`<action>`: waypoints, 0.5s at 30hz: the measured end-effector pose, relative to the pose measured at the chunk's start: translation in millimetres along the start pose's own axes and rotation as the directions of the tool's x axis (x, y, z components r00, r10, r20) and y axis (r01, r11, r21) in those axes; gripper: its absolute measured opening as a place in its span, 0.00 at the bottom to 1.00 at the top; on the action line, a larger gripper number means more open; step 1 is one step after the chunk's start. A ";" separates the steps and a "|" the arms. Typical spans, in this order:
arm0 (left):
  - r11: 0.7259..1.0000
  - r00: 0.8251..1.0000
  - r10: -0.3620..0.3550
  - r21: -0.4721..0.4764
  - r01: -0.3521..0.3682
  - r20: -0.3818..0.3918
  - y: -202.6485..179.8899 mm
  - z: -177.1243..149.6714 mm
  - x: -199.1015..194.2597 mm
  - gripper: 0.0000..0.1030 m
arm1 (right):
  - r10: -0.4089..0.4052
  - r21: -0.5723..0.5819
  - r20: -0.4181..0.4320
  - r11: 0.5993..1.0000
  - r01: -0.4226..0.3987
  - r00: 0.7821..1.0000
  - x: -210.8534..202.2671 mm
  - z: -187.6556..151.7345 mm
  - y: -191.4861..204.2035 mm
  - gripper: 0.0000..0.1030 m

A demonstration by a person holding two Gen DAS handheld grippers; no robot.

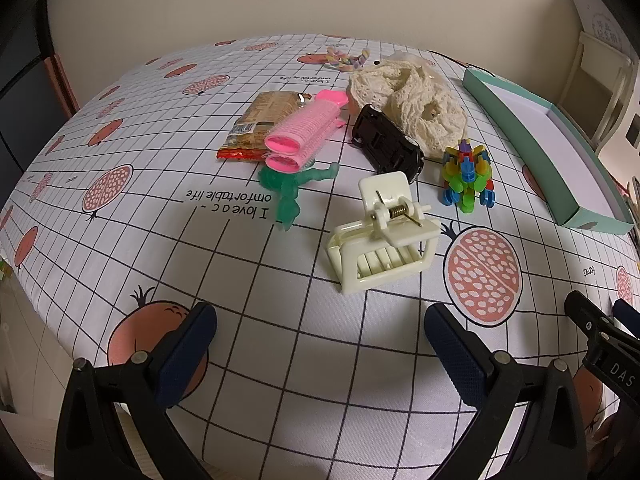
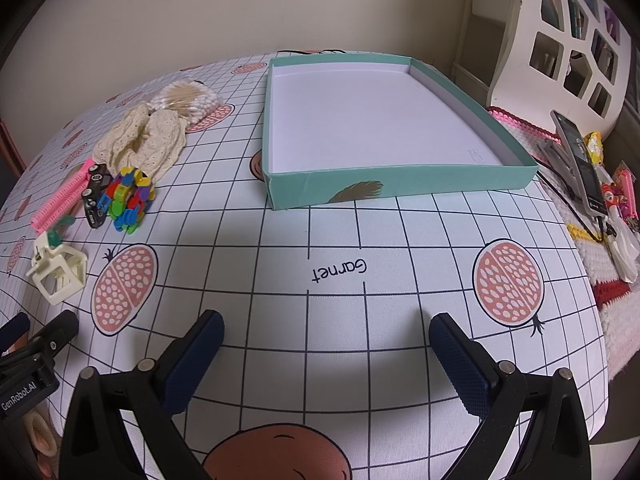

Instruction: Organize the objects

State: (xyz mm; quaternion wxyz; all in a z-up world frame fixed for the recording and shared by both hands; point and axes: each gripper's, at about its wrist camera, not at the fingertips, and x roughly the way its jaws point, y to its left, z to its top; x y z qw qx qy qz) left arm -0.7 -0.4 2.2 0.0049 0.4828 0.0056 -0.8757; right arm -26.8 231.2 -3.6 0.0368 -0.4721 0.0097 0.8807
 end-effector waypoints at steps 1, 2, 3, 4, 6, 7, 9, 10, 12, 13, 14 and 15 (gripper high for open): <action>1.000 1.000 0.000 0.000 0.000 0.000 0.0 0.1 0.1 1.00 | 0.000 0.000 0.000 1.000 0.000 1.000 0.1 -0.4 0.1 1.00; 1.000 1.000 0.000 0.001 0.000 -0.001 0.0 0.1 0.1 1.00 | 0.000 0.001 0.000 1.000 0.000 1.000 0.1 -0.3 -0.1 1.00; 1.000 1.000 -0.001 0.003 0.001 -0.002 0.3 0.1 0.2 1.00 | 0.000 0.001 -0.001 1.000 0.000 1.000 0.4 0.2 -0.7 1.00; 1.000 1.000 -0.002 0.003 0.002 -0.002 0.2 0.2 0.4 1.00 | 0.000 0.004 -0.004 1.000 0.000 1.000 0.3 0.7 -1.5 1.00; 1.000 1.000 -0.003 0.004 0.003 -0.002 1.2 -0.3 0.4 1.00 | -0.001 0.005 -0.006 1.000 0.001 1.000 -1.2 0.4 -1.7 1.00; 1.000 1.000 -0.002 0.004 0.002 -0.002 1.2 -0.8 0.5 1.00 | -0.001 0.006 -0.006 1.000 0.001 1.000 -2.1 0.1 -1.9 1.00; 1.000 1.000 -0.002 0.003 0.002 -0.002 0.8 -0.9 0.6 1.00 | -0.002 0.008 -0.010 1.000 0.002 1.000 -2.5 0.5 -1.9 1.00; 1.000 1.000 -0.001 0.002 0.001 -0.002 0.5 -1.0 0.7 1.00 | -0.002 0.008 -0.011 1.000 0.002 1.000 -2.6 0.7 -2.4 1.00; 1.000 1.000 0.000 0.002 0.000 -0.008 0.2 -0.6 1.2 1.00 | -0.004 0.011 -0.020 1.000 0.004 1.000 -3.0 1.8 -2.8 1.00; 1.000 1.000 0.001 0.001 -0.001 -0.015 0.1 -0.1 1.5 1.00 | -0.004 0.013 -0.033 1.000 0.004 0.999 -2.8 3.7 -3.5 1.00; 1.000 1.000 -0.001 0.003 0.001 -0.029 0.1 1.3 2.0 1.00 | -0.004 0.013 -0.043 1.000 0.004 0.999 -1.9 4.7 -3.6 1.00; 1.000 0.999 -0.002 0.005 0.002 -0.040 0.5 2.0 2.4 1.00 | -0.004 0.010 -0.059 1.000 0.004 0.998 -0.5 6.4 -2.9 1.00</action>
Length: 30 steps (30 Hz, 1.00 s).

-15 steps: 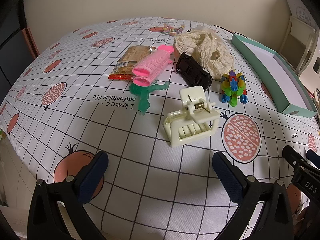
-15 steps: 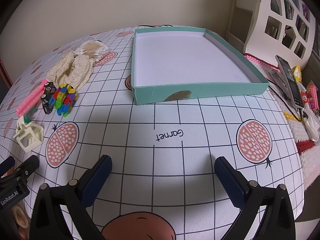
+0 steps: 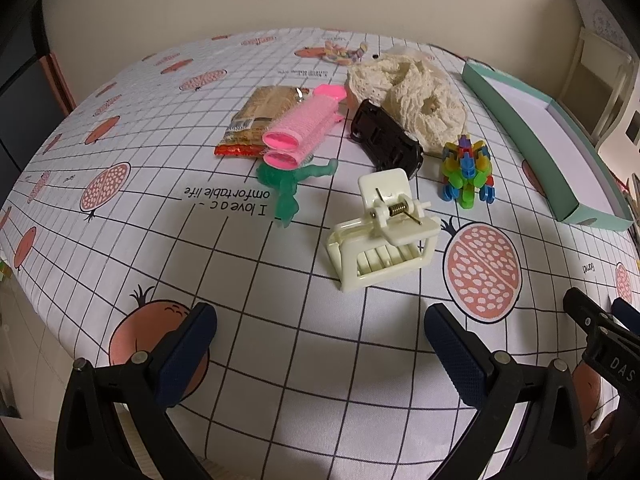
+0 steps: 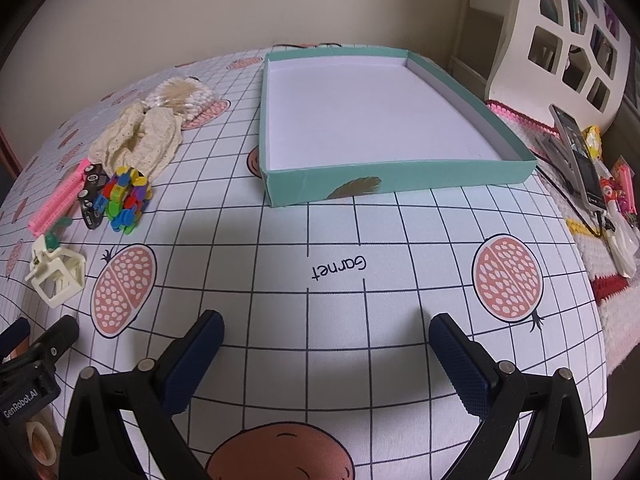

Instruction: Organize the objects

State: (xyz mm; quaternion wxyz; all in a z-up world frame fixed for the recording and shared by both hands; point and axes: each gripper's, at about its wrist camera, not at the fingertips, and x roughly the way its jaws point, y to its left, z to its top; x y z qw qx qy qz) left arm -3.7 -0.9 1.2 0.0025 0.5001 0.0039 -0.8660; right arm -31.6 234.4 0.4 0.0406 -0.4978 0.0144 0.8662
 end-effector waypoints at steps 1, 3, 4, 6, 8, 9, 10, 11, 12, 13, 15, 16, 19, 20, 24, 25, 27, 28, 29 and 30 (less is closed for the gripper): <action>1.000 1.000 -0.002 0.003 0.002 -0.019 -0.2 2.0 0.8 1.00 | 0.000 -0.003 -0.021 1.000 0.000 1.000 0.8 3.2 -0.2 1.00; 1.000 0.998 -0.005 0.007 0.006 -0.061 0.3 7.8 3.1 1.00 | -0.004 -0.006 -0.060 1.000 0.004 0.998 2.5 9.1 -1.5 1.00; 1.000 0.997 -0.006 0.002 0.006 -0.076 1.7 10.2 4.1 1.00 | -0.008 -0.006 -0.071 1.000 0.008 0.997 2.7 11.6 -1.6 1.00; 1.000 0.995 -0.017 -0.023 0.014 -0.098 5.4 15.8 4.6 1.00 | 0.003 0.004 -0.079 1.000 -0.003 0.997 1.2 17.7 -1.0 1.00; 0.998 0.993 -0.037 -0.056 0.031 -0.113 8.7 21.3 3.1 1.00 | 0.030 0.006 -0.078 1.000 -0.030 0.996 -2.3 23.0 1.8 1.00; 0.997 0.992 -0.044 -0.066 0.036 -0.117 8.7 24.0 2.2 1.00 | 0.040 0.001 -0.077 0.999 -0.040 0.996 -4.2 24.9 3.9 1.00; 0.996 0.991 -0.053 -0.075 0.044 -0.122 9.2 26.6 1.0 1.00 | 0.049 -0.011 -0.073 0.999 -0.050 0.996 -8.2 29.4 7.4 1.00; 0.995 0.990 -0.061 -0.081 0.050 -0.128 7.8 28.9 0.2 1.00 | 0.053 -0.020 -0.067 0.998 -0.055 0.996 -11.3 32.6 9.8 1.00; 0.995 0.988 -0.066 -0.085 0.055 -0.136 7.2 31.5 -0.7 1.00 | 0.059 -0.030 -0.062 0.998 -0.061 0.996 -14.4 36.2 12.4 1.00; 0.995 0.987 -0.065 -0.083 0.054 -0.148 6.6 34.3 -1.2 1.00 | 0.066 -0.040 -0.057 0.997 -0.069 0.996 -17.7 40.5 15.0 1.00; 0.996 0.984 -0.048 -0.082 0.035 -0.170 6.3 42.0 -0.8 1.00 | 0.084 -0.058 -0.048 0.995 -0.086 0.995 -23.6 51.5 19.9 1.00; 0.996 0.984 -0.041 -0.082 0.027 -0.176 6.9 46.0 -0.7 1.00 | 0.090 -0.065 -0.044 0.993 -0.093 0.995 -26.5 56.6 22.1 1.00; 0.996 0.978 -0.042 -0.085 0.025 -0.204 7.8 58.9 0.3 1.00 | 0.102 -0.085 -0.039 0.991 -0.105 0.994 -30.5 74.7 27.2 1.00; 0.995 0.976 -0.039 -0.099 0.018 -0.215 6.7 62.5 1.3 1.00 | 0.102 -0.088 -0.039 0.991 -0.106 0.994 -31.8 77.0 31.4 1.00; 0.997 0.964 -0.037 -0.069 0.019 -0.264 5.4 73.7 6.9 1.00 | 0.109 -0.091 -0.063 0.989 -0.115 0.992 -34.2 88.8 45.7 1.00; 0.998 0.961 -0.033 -0.061 0.017 -0.274 4.0 75.6 8.2 1.00 | 0.114 -0.093 -0.075 0.988 -0.121 0.991 -31.5 93.8 46.9 1.00; 0.999 0.955 -0.028 -0.043 0.016 -0.296 0.4 79.5 11.8 1.00 | 0.118 -0.092 -0.085 0.988 -0.126 0.989 -28.0 96.1 48.9 1.00; 0.999 0.951 -0.030 -0.036 0.020 -0.306 -0.9 80.7 13.6 1.00 | 0.120 -0.089 -0.093 0.988 -0.128 0.988 -26.9 99.0 51.0 1.00; 0.999 0.948 -0.031 -0.028 0.023 -0.317 -2.1 81.6 15.5 1.00 | 0.123 -0.088 -0.102 0.987 -0.132 0.987 -23.8 102.8 52.9 1.00; 1.000 0.945 -0.028 -0.022 0.022 -0.327 -3.2 82.3 17.4 1.00 | 0.125 -0.088 -0.109 0.987 -0.135 0.986 -21.5 104.1 53.7 1.00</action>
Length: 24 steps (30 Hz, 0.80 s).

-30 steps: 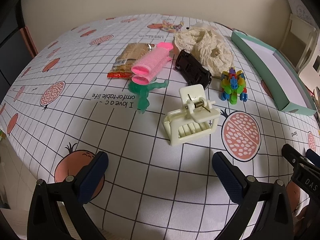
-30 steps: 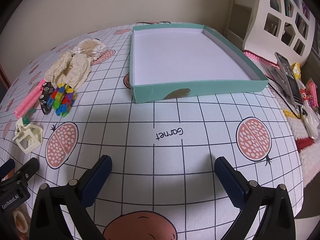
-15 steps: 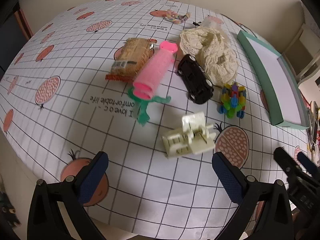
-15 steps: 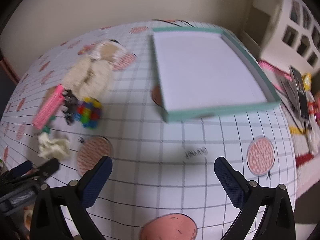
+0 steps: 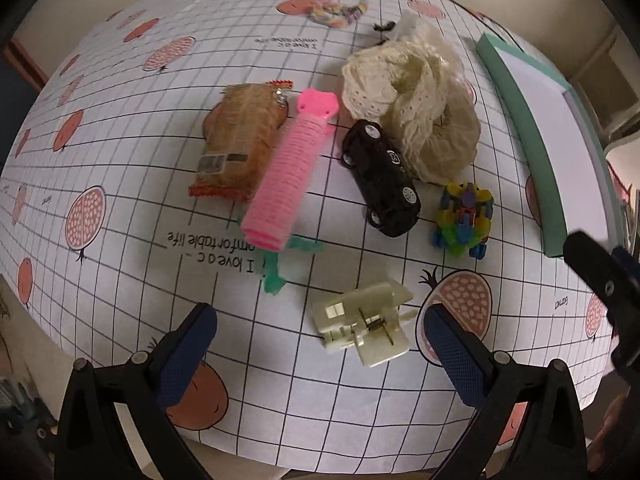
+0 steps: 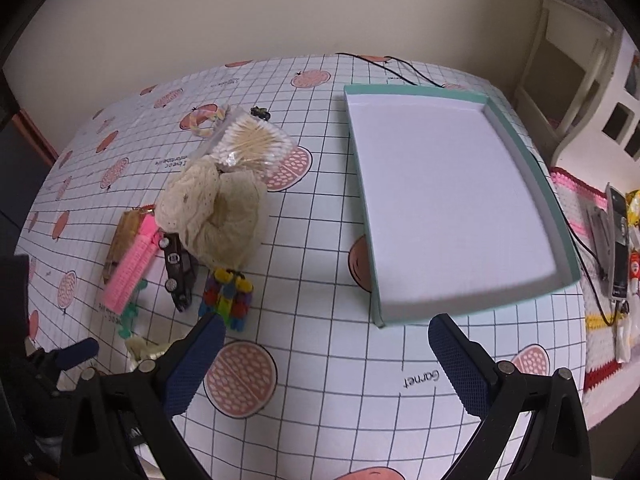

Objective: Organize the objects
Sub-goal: 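Grasp the cream plastic clip with the left gripper while the right grasps the block toy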

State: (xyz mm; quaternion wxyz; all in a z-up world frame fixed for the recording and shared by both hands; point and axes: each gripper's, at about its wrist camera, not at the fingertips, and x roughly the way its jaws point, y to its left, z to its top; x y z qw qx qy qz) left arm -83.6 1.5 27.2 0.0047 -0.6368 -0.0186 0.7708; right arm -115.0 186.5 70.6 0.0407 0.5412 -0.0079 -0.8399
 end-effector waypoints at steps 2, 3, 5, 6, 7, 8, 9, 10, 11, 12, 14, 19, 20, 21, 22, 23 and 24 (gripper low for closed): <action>1.000 1.000 -0.002 0.006 0.002 -0.025 -1.5 2.9 3.6 1.00 | 0.005 -0.005 -0.017 1.000 -0.005 1.000 4.1 4.7 4.1 1.00; 1.000 0.999 -0.004 0.009 0.005 -0.034 -2.2 4.0 4.9 1.00 | 0.006 -0.009 -0.024 1.000 -0.006 1.000 5.7 7.2 6.3 1.00; 1.000 0.998 -0.010 0.018 0.011 -0.055 -3.9 6.6 7.6 1.00 | 0.009 -0.026 -0.032 1.000 -0.010 0.999 10.9 12.4 11.2 1.00; 1.000 0.998 -0.008 0.023 0.009 -0.060 -4.8 7.7 8.4 1.00 | 0.010 -0.034 -0.033 0.999 -0.011 0.999 12.6 14.4 14.2 1.00; 1.000 0.998 -0.005 0.028 0.007 -0.059 -5.5 8.4 8.7 1.00 | 0.011 -0.041 -0.033 0.999 -0.013 0.999 13.9 16.5 17.3 1.00; 0.999 0.999 -0.002 0.034 0.004 -0.052 -6.2 9.0 8.9 1.00 | 0.015 -0.048 -0.032 0.999 -0.017 0.999 16.4 18.2 20.2 1.00; 0.999 0.999 0.002 0.036 0.000 -0.046 -5.3 8.0 9.4 1.00 | 0.020 -0.051 -0.031 0.998 -0.022 0.999 17.7 18.6 22.6 1.00; 0.999 0.999 0.007 0.036 -0.005 -0.040 -5.4 7.1 10.4 1.00 | 0.028 -0.053 -0.031 0.998 -0.029 0.999 20.4 18.6 24.7 1.00; 0.999 0.999 0.008 0.037 -0.006 -0.041 -5.4 5.5 12.2 1.00 | 0.034 -0.056 -0.041 0.998 -0.037 0.999 24.5 17.6 27.0 1.00; 0.999 0.999 0.004 0.040 -0.002 -0.049 -5.3 3.2 15.2 1.00 | 0.035 -0.060 -0.053 0.997 -0.038 0.998 28.6 16.5 28.8 1.00; 0.999 0.997 -0.013 0.035 0.016 -0.071 -4.0 -1.6 20.3 1.00 | 0.033 -0.063 -0.072 0.997 -0.037 0.997 35.9 13.6 31.9 1.00; 0.999 0.996 -0.049 0.001 0.049 -0.076 1.4 -7.2 21.9 1.00 | 0.024 -0.074 -0.085 0.997 -0.030 0.996 44.9 10.4 39.5 1.00; 0.999 0.996 -0.050 -0.003 0.050 -0.073 1.9 -8.6 21.5 1.00 | 0.023 -0.075 -0.088 0.997 -0.029 0.996 46.4 10.0 40.8 1.00; 0.999 0.996 -0.051 -0.004 0.051 -0.073 1.9 -9.8 21.5 1.00 | 0.023 -0.076 -0.092 0.997 -0.030 0.995 48.0 9.5 42.3 1.00; 0.999 0.996 -0.052 -0.003 0.052 -0.073 1.6 -11.5 21.5 1.00 | 0.023 -0.080 -0.098 0.996 -0.031 0.995 50.1 8.5 44.8 1.00; 0.999 0.996 -0.054 -0.002 0.054 -0.074 1.1 -13.4 21.6 1.00 | 0.024 -0.084 -0.101 0.996 -0.032 0.995 51.1 8.2 46.4 1.00; 0.998 0.995 -0.058 0.001 0.059 -0.076 0.2 -16.2 21.6 1.00 | 0.023 -0.090 -0.104 0.995 -0.033 0.994 52.4 8.3 48.3 1.00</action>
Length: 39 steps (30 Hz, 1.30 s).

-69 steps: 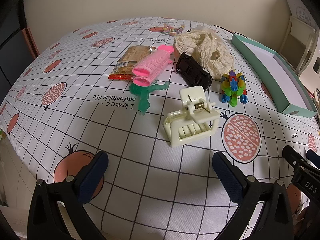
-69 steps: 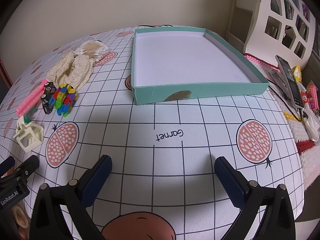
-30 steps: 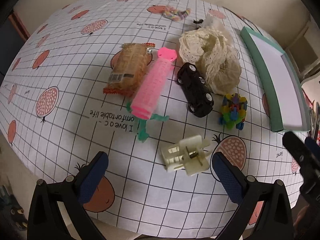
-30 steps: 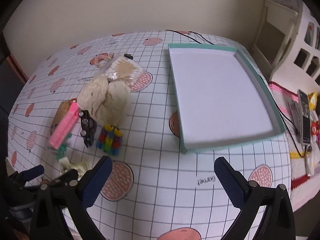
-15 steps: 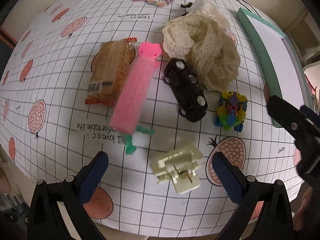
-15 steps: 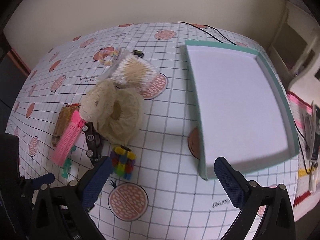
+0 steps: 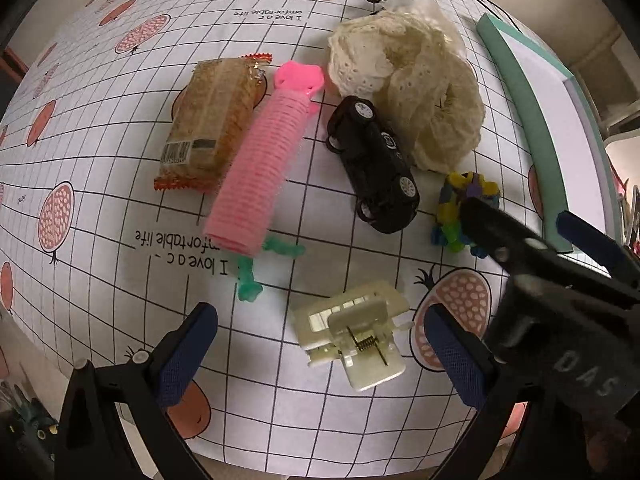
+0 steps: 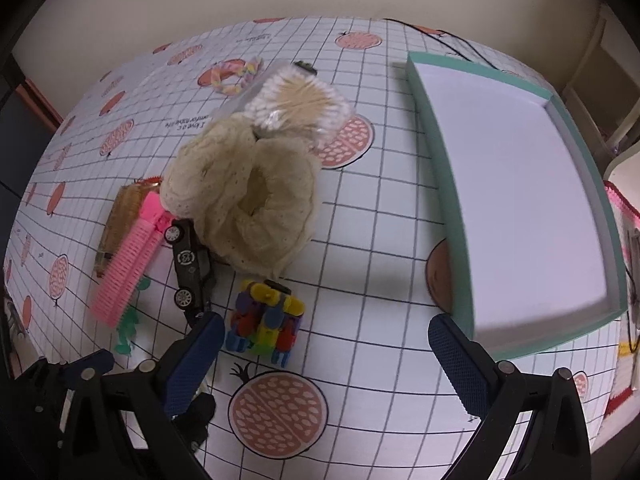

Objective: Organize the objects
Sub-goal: 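Grasp the cream plastic clip with the left gripper while the right grasps the block toy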

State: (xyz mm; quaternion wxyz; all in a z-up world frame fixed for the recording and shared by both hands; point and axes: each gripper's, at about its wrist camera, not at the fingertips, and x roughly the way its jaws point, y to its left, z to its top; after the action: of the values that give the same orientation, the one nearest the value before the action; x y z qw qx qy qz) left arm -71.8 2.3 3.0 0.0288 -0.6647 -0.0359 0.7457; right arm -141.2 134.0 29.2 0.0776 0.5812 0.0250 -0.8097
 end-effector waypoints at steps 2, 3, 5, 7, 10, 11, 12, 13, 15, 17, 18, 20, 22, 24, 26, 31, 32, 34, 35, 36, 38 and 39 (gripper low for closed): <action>1.000 1.000 -0.006 0.007 0.006 0.001 -1.7 -3.8 -0.4 0.94 | -0.005 -0.010 -0.003 1.000 0.005 1.000 1.8 -0.2 4.3 1.00; 1.000 1.000 -0.008 0.011 0.008 0.000 -10.3 -0.9 -0.1 0.90 | -0.006 -0.010 -0.003 1.000 0.006 1.000 2.3 -0.1 5.7 0.99; 1.000 1.000 -0.015 0.014 0.015 -0.005 -12.0 -4.2 0.7 0.87 | 0.006 -0.006 -0.011 1.000 -0.006 1.000 3.5 1.2 7.6 0.94; 1.000 1.000 -0.021 0.011 0.021 -0.012 -13.1 -7.7 1.8 0.79 | 0.018 0.000 -0.019 1.000 -0.018 1.000 5.0 1.8 8.6 0.89; 1.000 0.999 -0.030 0.007 0.030 -0.019 -14.3 -12.8 3.1 0.71 | 0.029 0.000 -0.026 1.000 -0.029 0.999 6.5 1.3 11.9 0.78; 1.000 0.999 -0.028 0.008 0.028 -0.016 -14.8 -14.5 2.7 0.69 | 0.035 0.002 -0.028 0.999 -0.035 0.999 6.9 1.9 11.8 0.73; 1.000 0.999 -0.029 0.009 0.029 -0.015 -15.5 -16.5 2.6 0.66 | 0.041 0.004 -0.028 0.999 -0.040 0.999 6.9 2.2 12.1 0.70; 1.000 1.000 -0.028 0.010 0.028 -0.013 -16.2 -18.2 2.3 0.64 | 0.048 0.007 -0.030 0.999 -0.048 0.998 6.7 3.2 13.0 0.65; 0.999 0.999 -0.030 0.012 0.030 -0.012 -15.2 -6.3 -2.9 0.59 | 0.071 0.011 -0.033 0.997 -0.070 0.997 6.6 4.3 13.7 0.59; 0.999 0.999 -0.030 0.013 0.030 -0.011 -27.0 2.3 -1.0 0.57 | 0.084 0.013 -0.034 0.996 -0.084 0.996 5.7 4.4 14.8 0.49; 0.999 0.999 -0.031 0.014 0.031 -0.012 -23.6 -0.3 -4.1 0.57 | 0.087 0.014 -0.033 0.996 -0.086 0.996 5.0 4.2 16.0 0.48; 0.999 0.999 -0.031 0.014 0.031 -0.011 -20.6 -4.2 -6.9 0.57 | 0.094 0.015 -0.033 0.996 -0.093 0.995 5.1 2.8 15.8 0.41; 0.999 0.999 -0.033 0.013 0.033 -0.011 -20.2 -5.6 -5.8 0.57 | 0.095 0.017 -0.033 0.995 -0.095 0.995 5.3 1.7 16.3 0.40; 0.999 0.999 -0.038 0.013 0.038 -0.013 -21.5 -2.0 -9.5 0.57 | 0.098 0.019 -0.034 0.995 -0.097 0.995 5.6 1.6 17.1 0.40; 0.999 0.999 -0.042 0.012 0.042 -0.011 -22.7 -0.6 -12.0 0.57 | 0.100 0.021 -0.035 0.995 -0.100 0.994 5.7 3.3 16.7 0.40; 0.999 0.999 -0.047 0.013 0.047 -0.004 -6.7 13.8 -21.8 0.57 | 0.098 0.018 -0.035 0.995 -0.097 0.995 0.1 -0.8 10.1 0.40; 0.999 0.999 -0.048 0.012 0.048 -0.003 -6.5 13.4 -22.6 0.57 | 0.098 0.017 -0.035 0.995 -0.097 0.995 0.1 -0.3 10.1 0.40; 0.999 0.999 -0.052 0.009 0.052 0.000 -6.0 12.5 -24.7 0.57 | 0.097 0.016 -0.035 0.995 -0.097 0.995 0.3 0.7 9.8 0.39; 0.999 0.999 -0.053 0.008 0.053 0.002 -5.8 12.0 -25.7 0.57 | 0.099 0.017 -0.035 0.995 -0.099 0.994 0.7 1.3 10.2 0.39; 0.999 0.999 -0.052 0.007 0.052 0.005 -5.6 11.5 -27.0 0.57 | 0.100 0.018 -0.033 0.995 -0.100 0.994 0.4 1.7 10.1 0.39; 0.999 0.999 -0.047 0.006 0.047 0.016 -5.4 10.5 -30.4 0.57 | 0.103 0.018 -0.024 0.995 -0.102 0.994 -0.8 2.9 9.9 0.39; 0.999 0.999 -0.043 0.007 0.043 0.026 -5.4 10.0 -33.0 0.57 | 0.103 0.018 -0.019 0.995 -0.103 0.994 -2.0 3.5 9.5 0.39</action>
State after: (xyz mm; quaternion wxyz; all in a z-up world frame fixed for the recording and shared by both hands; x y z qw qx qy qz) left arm -78.0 4.5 37.3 0.0466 -0.6541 -0.0484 0.7534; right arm -142.4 124.4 32.7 0.1140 0.5903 -0.0111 -0.7990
